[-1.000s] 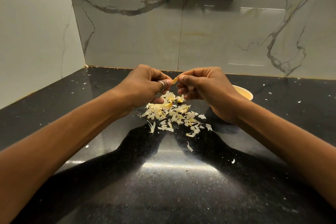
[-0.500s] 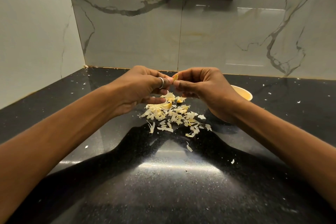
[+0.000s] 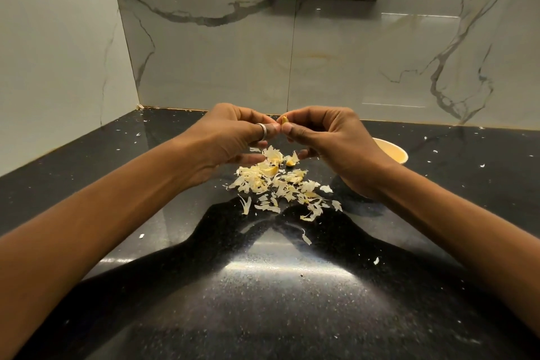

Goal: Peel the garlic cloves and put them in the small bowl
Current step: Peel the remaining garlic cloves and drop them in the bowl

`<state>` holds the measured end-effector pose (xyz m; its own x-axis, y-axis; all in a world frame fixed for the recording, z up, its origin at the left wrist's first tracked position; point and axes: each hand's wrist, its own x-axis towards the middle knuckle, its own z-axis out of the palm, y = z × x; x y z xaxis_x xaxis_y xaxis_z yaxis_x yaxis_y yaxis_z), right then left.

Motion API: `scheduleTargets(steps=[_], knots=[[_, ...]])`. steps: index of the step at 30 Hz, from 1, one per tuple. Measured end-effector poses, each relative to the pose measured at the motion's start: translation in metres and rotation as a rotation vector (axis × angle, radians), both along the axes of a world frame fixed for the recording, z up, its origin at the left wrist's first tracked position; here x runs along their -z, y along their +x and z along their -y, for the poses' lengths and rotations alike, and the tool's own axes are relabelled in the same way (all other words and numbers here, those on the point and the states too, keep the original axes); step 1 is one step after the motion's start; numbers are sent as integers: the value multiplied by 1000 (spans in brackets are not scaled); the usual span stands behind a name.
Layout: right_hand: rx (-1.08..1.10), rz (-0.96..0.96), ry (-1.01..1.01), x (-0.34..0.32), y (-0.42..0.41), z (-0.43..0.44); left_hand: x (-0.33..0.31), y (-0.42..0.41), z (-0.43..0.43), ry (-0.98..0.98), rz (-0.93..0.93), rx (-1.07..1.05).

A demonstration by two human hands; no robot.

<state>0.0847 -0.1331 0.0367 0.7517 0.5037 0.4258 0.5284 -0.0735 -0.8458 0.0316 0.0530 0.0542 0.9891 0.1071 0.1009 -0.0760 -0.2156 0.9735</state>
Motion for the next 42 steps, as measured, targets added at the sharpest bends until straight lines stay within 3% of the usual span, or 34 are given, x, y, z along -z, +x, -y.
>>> scheduleTargets(steps=[4,12,17,28,42], knots=[[123,189,-87,6,2,-5,2,-2,2,119,146,-68],[298,678,-193,14,2,-11,4,-4,6,158,142,-58],[290,856,-262,13,4,-10,6,-5,8,150,130,-42],[254,930,-272,17,1,-11,7,-4,9,110,73,-49],[282,724,-242,17,0,-14,7,-2,6,192,132,-46]])
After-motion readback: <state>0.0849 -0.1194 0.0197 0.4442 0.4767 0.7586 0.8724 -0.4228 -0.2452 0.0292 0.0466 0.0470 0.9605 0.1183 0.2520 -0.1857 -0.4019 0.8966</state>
